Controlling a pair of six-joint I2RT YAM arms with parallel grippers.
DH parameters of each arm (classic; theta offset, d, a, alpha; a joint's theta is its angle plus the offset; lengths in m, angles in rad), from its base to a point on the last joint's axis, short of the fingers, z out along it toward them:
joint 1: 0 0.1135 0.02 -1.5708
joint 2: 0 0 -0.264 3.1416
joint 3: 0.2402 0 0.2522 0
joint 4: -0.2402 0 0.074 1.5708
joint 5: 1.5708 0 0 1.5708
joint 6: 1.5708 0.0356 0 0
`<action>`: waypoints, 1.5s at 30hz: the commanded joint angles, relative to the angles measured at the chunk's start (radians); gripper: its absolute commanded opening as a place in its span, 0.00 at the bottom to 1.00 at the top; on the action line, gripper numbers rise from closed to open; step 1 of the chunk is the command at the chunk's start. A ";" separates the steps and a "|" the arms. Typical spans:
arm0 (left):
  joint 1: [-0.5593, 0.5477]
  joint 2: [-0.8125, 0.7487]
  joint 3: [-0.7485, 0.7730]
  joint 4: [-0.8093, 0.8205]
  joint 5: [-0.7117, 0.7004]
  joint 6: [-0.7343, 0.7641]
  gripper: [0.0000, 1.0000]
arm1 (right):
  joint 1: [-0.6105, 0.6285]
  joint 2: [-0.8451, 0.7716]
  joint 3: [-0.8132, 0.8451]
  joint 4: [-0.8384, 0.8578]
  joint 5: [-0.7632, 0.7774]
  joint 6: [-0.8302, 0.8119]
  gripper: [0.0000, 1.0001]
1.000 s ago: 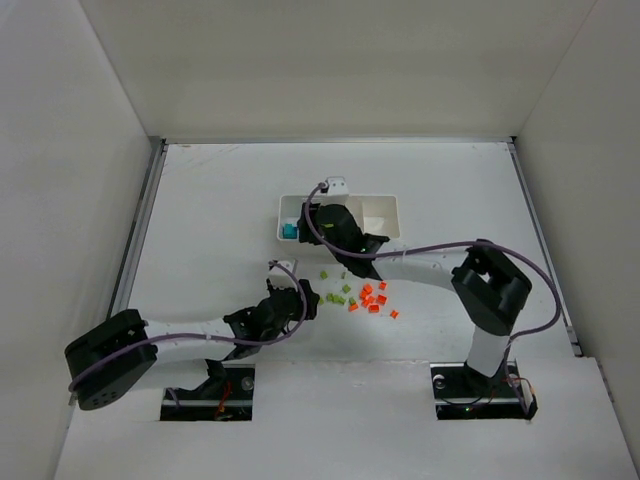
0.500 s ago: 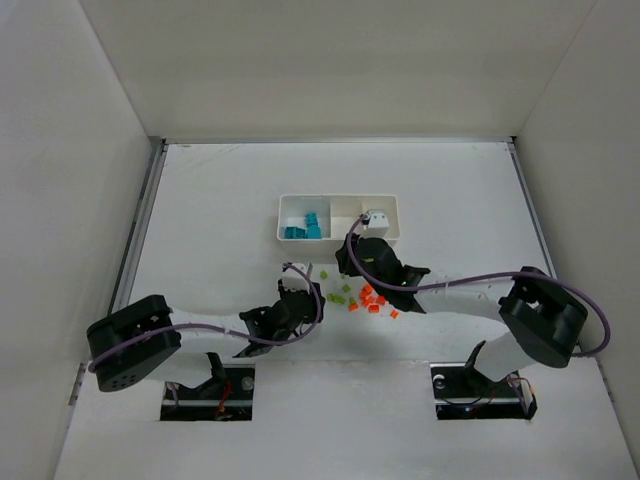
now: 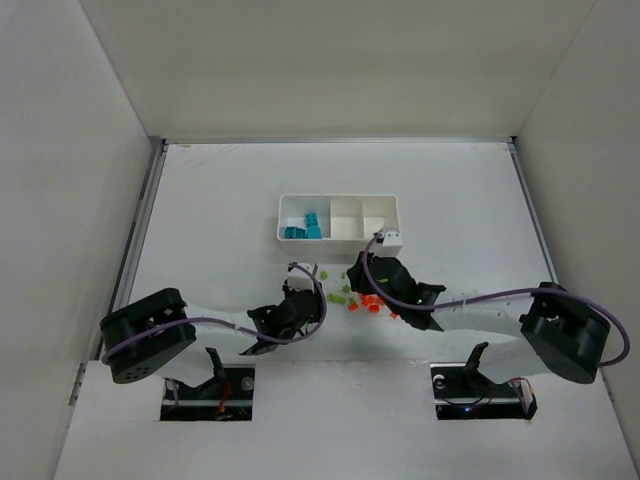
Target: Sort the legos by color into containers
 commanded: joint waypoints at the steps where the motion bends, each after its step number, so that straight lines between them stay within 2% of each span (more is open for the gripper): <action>1: -0.006 0.016 0.037 0.024 -0.017 0.005 0.35 | 0.009 -0.038 -0.019 0.010 0.022 0.029 0.42; 10: 0.002 0.000 0.052 -0.007 -0.031 0.009 0.18 | 0.009 -0.112 -0.050 -0.072 0.048 0.033 0.45; 17: 0.032 -0.154 0.115 -0.079 -0.014 0.066 0.16 | 0.009 -0.152 -0.062 -0.224 0.131 0.108 0.36; 21: 0.081 -0.177 0.198 -0.082 0.024 0.114 0.16 | 0.009 -0.152 -0.059 -0.276 0.161 0.142 0.36; 25: 0.169 -0.116 0.298 -0.053 0.081 0.123 0.16 | 0.025 -0.155 -0.059 -0.327 0.166 0.194 0.40; 32: 0.281 0.094 0.495 -0.030 0.187 0.108 0.17 | 0.077 -0.202 -0.073 -0.459 0.198 0.320 0.45; 38: 0.316 0.280 0.634 -0.035 0.227 0.149 0.17 | 0.094 -0.198 -0.079 -0.508 0.197 0.371 0.46; 45: 0.336 0.375 0.707 -0.044 0.224 0.152 0.18 | 0.095 -0.175 -0.070 -0.494 0.188 0.366 0.54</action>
